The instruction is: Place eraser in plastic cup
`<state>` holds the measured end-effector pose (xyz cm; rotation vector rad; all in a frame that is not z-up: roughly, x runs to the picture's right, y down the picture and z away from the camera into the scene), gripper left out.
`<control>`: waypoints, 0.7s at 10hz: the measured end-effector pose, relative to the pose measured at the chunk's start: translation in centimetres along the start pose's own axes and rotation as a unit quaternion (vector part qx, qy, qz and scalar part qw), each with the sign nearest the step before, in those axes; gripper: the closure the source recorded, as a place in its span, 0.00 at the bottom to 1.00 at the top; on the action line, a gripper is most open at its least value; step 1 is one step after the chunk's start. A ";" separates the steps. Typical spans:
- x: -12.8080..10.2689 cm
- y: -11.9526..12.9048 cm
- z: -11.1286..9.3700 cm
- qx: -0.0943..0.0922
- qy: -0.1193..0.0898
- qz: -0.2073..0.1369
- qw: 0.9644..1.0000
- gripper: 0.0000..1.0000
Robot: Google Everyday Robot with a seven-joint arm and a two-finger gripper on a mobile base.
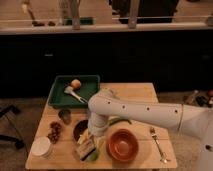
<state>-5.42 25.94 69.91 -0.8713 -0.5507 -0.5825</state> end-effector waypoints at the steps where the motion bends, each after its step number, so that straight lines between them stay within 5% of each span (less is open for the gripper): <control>1: 0.1 0.1 0.0 0.003 -0.001 0.003 1.000 0.99; 7: 0.6 1.2 0.0 0.027 -0.010 0.014 0.999 0.99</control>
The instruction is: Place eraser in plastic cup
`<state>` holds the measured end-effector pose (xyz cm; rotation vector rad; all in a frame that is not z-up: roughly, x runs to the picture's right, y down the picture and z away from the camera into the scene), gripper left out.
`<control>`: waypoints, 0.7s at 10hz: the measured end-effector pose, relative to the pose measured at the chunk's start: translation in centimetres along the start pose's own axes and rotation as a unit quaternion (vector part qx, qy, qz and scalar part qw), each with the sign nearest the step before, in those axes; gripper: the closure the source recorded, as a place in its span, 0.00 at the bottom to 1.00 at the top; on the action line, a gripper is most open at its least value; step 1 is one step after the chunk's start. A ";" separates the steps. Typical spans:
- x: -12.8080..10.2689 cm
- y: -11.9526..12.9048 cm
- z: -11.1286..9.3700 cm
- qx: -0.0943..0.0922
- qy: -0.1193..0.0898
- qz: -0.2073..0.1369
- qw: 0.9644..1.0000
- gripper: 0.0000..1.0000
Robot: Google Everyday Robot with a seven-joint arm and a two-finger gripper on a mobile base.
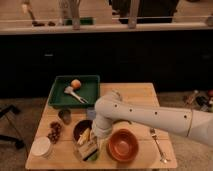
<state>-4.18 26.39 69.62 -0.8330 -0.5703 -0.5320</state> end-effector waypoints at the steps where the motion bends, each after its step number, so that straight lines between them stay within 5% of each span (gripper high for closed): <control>1: -0.1 0.2 0.0 0.000 -0.001 -0.002 1.000 0.99; 3: -0.1 0.6 0.1 -0.003 -0.003 -0.004 1.000 0.98; 7: -0.3 1.4 0.5 -0.021 -0.004 -0.011 1.000 0.59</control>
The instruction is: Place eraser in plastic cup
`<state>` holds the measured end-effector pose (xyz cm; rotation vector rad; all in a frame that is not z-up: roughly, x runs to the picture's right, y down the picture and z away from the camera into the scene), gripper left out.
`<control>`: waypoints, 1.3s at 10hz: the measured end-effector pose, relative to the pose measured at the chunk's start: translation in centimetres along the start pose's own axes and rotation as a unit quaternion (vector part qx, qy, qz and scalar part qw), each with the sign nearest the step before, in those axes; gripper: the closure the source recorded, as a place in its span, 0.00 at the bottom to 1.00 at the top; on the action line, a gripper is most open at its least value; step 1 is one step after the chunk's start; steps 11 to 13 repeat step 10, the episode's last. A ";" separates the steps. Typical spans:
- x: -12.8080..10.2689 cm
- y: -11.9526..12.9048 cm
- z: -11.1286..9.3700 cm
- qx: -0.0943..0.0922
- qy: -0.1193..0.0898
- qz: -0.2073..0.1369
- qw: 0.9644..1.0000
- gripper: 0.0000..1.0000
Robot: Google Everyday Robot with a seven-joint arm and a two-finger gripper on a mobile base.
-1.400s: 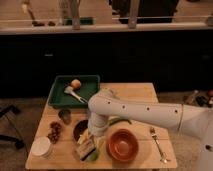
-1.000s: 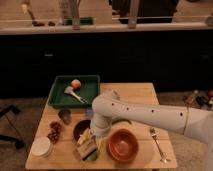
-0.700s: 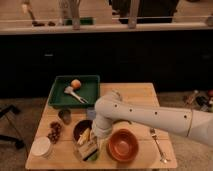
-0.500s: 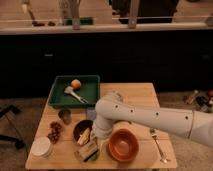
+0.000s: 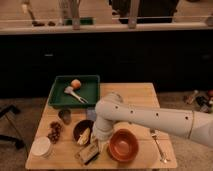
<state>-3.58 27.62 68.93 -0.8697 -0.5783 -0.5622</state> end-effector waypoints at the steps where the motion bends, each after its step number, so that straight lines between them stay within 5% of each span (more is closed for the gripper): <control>1: 0.1 0.1 0.1 -0.002 0.000 0.001 1.000 0.51; 3: 0.2 0.2 0.2 -0.003 -0.001 0.002 1.000 0.28; 5: 0.2 -0.1 0.3 0.001 -0.002 0.004 1.000 0.20; 13: 0.2 -1.0 -0.2 0.023 -0.003 0.012 1.000 0.20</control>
